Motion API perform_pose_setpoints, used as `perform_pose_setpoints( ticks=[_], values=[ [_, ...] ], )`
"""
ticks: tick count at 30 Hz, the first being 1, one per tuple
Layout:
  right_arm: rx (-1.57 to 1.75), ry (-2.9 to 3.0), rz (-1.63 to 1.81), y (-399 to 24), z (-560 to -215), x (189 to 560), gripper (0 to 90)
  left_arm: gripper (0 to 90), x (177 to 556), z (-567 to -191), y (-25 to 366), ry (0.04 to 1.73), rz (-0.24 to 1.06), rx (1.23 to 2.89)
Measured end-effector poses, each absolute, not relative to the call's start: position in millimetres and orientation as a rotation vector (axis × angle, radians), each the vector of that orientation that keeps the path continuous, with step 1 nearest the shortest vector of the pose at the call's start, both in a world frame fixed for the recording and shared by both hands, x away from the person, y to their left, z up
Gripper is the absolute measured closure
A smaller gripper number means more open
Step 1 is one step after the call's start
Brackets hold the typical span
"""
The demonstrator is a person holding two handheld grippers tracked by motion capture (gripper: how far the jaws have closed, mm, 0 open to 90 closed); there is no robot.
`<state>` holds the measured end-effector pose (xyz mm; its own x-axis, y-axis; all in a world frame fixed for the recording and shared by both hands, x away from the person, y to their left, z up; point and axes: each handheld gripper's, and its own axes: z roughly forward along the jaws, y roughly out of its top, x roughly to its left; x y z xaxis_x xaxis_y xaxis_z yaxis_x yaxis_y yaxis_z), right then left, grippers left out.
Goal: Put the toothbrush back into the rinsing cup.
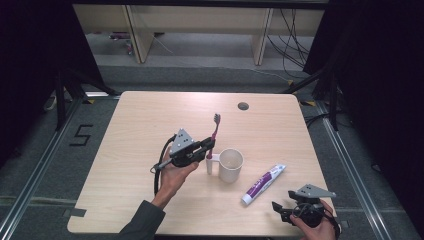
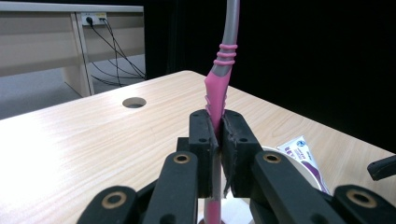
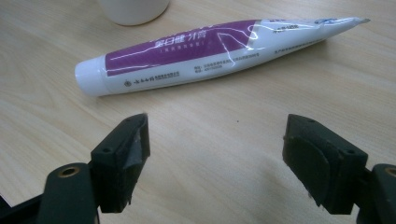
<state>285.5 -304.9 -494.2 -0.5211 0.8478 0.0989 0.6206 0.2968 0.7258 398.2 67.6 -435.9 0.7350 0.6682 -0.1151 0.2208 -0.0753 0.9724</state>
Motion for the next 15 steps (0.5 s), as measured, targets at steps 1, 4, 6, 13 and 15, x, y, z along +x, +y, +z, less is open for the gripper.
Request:
perform_pose_setpoints(
  ticks=[1,4,6,13,15],
  values=[
    [1.332,2.261,1.055,-305.1,-493.8,285.3,24.0,82.5,398.2,-437.1,67.8,0.723,0.432,1.647],
    [1.330,2.266,1.055,-305.0,-494.1,285.4,24.0,82.5,398.6,-439.4,68.3,0.721,0.433,1.657],
    [1.331,2.265,1.057,-305.0,-494.0,285.3,24.0,82.4,398.0,-441.4,69.3,0.722,0.430,1.659],
    [1.334,2.262,1.056,-304.8,-493.9,285.4,24.0,82.2,393.5,-449.0,73.0,0.722,0.416,1.690],
    [1.334,2.264,1.058,-304.8,-493.9,285.5,24.0,82.1,392.6,-453.4,74.3,0.729,0.411,1.708]
  ],
)
